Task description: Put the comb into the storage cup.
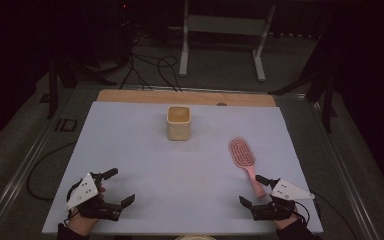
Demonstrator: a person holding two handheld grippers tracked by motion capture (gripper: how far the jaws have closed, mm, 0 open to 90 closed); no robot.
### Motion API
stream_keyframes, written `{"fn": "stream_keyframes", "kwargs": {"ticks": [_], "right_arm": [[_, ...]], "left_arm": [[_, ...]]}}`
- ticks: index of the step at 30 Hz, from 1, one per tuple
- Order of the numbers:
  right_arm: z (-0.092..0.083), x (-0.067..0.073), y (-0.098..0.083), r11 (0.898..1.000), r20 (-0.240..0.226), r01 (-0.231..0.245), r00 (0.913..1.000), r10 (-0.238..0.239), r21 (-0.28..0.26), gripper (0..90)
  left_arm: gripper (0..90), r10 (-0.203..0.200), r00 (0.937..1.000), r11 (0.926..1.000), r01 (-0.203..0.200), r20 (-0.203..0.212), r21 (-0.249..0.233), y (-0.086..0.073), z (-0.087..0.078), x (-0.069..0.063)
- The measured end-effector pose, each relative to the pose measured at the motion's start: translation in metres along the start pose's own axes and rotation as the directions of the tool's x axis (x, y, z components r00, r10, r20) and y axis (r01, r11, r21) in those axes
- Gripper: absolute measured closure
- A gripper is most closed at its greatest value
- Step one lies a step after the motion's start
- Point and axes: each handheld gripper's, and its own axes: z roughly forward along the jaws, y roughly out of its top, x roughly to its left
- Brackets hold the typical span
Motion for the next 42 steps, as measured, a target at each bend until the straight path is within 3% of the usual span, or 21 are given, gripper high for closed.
{"fn": "stream_keyframes", "kwargs": {"ticks": [8,17,24,31,32,42], "right_arm": [[-0.001,-0.002,0.001,0.999,-0.035,-0.033,0.9988,0.033,0.005,7.4],[-0.002,0.009,0.011,0.999,-0.08,0.02,0.9966,-0.017,0.039,7.5],[-0.006,0.017,0.025,0.999,-0.112,0.025,0.9934,-0.021,0.038,7.6],[-0.009,0.024,0.038,0.999,-0.113,0.043,0.9928,-0.038,0.034,7.6],[-0.01,0.025,0.044,0.997,-0.105,0.062,0.9929,-0.057,0.044,7.7],[-0.014,0.024,0.068,0.995,-0.073,0.094,0.9932,-0.091,0.044,7.8]], "left_arm": [[0.1,-0.007,1.0,0.9999,0.007,0.004,-0.014,0.001,0.0,0.001],[0.1,-0.004,0.9999,0.9998,0.004,0.011,-0.019,0.0,-0.003,0.0],[0.1,-0.003,0.9999,0.9997,0.004,0.011,-0.022,-0.001,-0.005,-0.001],[0.1,-0.006,0.9999,0.9998,0.006,0.015,-0.021,-0.001,-0.004,0.0],[0.1,-0.006,0.9998,0.9998,0.006,0.017,-0.019,-0.001,-0.004,0.0],[0.1,-0.008,0.9998,0.9997,0.009,0.018,-0.022,-0.001,-0.004,0.0]]}}
